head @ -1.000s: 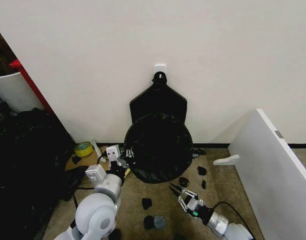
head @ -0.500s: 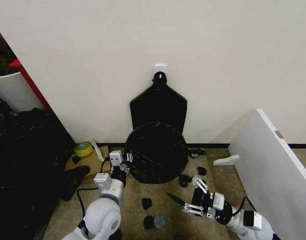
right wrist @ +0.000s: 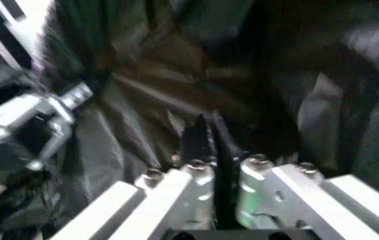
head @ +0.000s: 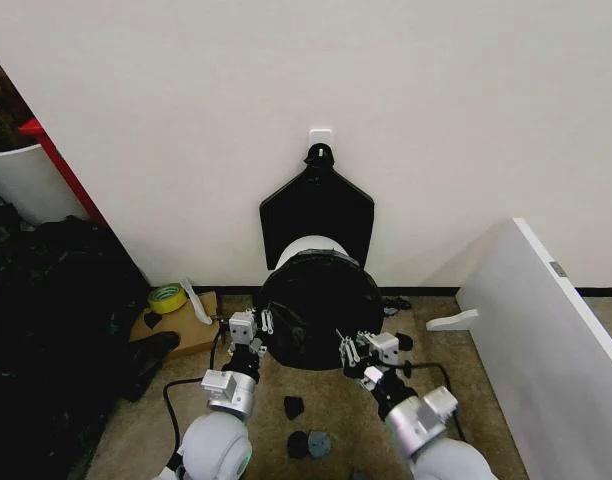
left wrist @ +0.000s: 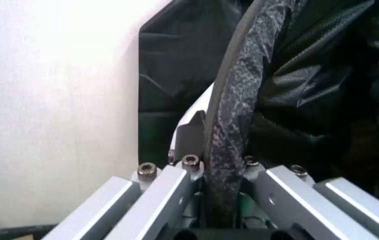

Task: Place the garbage bag over the trash bin.

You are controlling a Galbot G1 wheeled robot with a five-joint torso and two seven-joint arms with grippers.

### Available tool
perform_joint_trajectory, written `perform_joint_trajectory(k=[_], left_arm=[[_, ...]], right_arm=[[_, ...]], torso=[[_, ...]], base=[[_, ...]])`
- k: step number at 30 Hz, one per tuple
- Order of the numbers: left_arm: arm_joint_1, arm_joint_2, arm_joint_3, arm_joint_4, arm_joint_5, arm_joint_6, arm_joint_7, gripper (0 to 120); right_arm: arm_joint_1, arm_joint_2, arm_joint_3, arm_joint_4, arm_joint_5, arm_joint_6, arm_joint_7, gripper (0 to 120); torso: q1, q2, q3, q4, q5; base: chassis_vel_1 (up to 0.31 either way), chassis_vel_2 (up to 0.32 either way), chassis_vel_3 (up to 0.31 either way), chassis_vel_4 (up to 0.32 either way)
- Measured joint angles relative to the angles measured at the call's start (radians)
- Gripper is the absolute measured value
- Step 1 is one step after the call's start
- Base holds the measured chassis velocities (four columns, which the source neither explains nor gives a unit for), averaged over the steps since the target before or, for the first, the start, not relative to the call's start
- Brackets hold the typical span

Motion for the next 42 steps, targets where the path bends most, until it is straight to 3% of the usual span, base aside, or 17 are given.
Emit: perform_joint_trajectory(k=[9, 16, 25, 29, 42], left_arm=[[-0.008, 0.005, 0.005, 0.007, 0.007, -0.021, 0.015, 0], [-0.002, 0.002, 0.007, 0.007, 0.019, -0.021, 0.016, 0], [0.022, -0.002, 0.008, -0.015, 0.025, -0.019, 0.016, 0], [0.036, -0.001, 0.008, -0.035, 0.024, -0.016, 0.015, 0], [0.068, -0.001, 0.01, -0.064, 0.02, -0.01, 0.014, 0]], right_arm=[[0.175, 0.006, -0.051, -0.006, 0.273, -0.299, 0.132, 0], [0.292, 0.025, -0.087, -0.072, 0.342, -0.372, 0.097, 0], [0.377, 0.051, -0.13, -0.177, 0.327, -0.453, 0.102, 0], [0.397, 0.06, -0.137, -0.235, 0.233, -0.433, 0.079, 0], [0.395, 0.076, -0.129, -0.348, -0.116, -0.193, -0.052, 0]], torso=[[0.0, 0.0, 0.0, -0.0001, -0.0001], [0.0, 0.0, 0.0, 0.0, 0.0001], [0.0, 0.0, 0.0, 0.0001, 0.0], [0.0, 0.0, 0.0, 0.0, 0.0], [0.0, 0.0, 0.0, 0.0, 0.0]], base=[[0.0, 0.0, 0.0, 0.0], [0.0, 0.0, 0.0, 0.0], [0.0, 0.0, 0.0, 0.0], [0.0, 0.0, 0.0, 0.0], [0.0, 0.0, 0.0, 0.0]])
